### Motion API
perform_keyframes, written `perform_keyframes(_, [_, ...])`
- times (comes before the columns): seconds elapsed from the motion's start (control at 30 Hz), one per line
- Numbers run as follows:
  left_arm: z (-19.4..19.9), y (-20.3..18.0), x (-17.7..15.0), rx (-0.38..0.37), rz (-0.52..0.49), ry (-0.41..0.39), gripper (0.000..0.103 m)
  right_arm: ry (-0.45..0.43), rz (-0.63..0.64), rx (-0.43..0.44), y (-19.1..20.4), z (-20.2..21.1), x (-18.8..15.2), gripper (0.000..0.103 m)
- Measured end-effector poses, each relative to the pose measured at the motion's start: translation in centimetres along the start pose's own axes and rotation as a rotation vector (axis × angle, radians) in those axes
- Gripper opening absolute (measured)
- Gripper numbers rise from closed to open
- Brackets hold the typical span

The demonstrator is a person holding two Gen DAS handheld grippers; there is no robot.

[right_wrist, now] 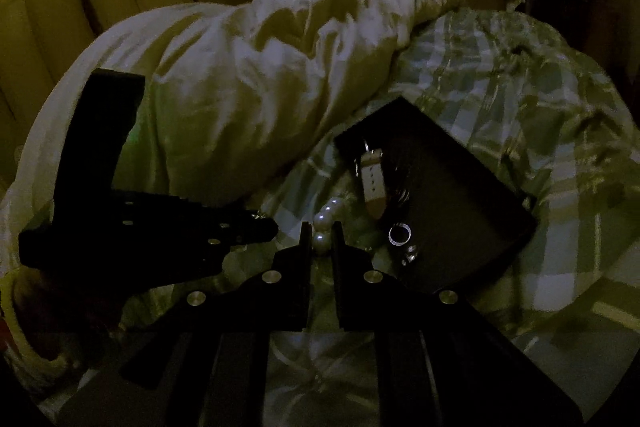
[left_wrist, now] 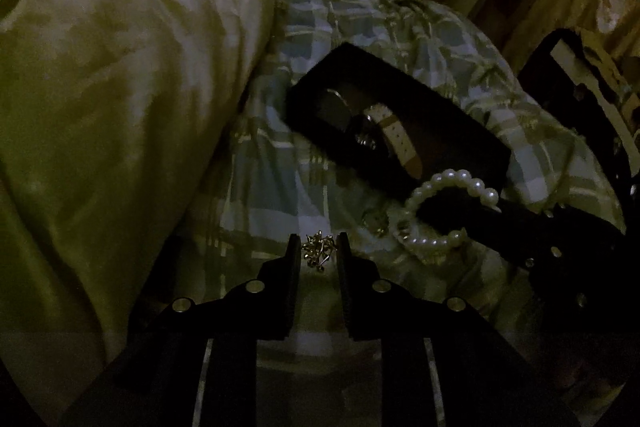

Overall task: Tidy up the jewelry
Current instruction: 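Carry the pearl bracelet into the case with the right tool while the left tool carries the earring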

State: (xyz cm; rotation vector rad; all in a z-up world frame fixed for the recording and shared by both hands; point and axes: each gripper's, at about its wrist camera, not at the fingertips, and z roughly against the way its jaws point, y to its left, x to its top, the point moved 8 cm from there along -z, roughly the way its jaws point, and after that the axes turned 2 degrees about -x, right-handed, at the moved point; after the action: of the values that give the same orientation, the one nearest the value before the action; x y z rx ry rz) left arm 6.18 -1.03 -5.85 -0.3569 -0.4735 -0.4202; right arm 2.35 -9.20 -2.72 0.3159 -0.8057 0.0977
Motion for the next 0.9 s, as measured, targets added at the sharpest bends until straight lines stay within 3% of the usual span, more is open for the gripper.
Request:
perform_keyframes(0.47, [0.7,-2.0,2.9,-0.025,0.024,-0.08,0.017,-0.115,-0.007,-0.06,-1.9,2.3,3.1,0.01])
perform_keyframes(0.9, [-2.0,-6.0,7.9,-0.102,-0.013,-0.12,0.018,-0.058,-0.167,-0.138,-6.9,0.9,3.0,0.01])
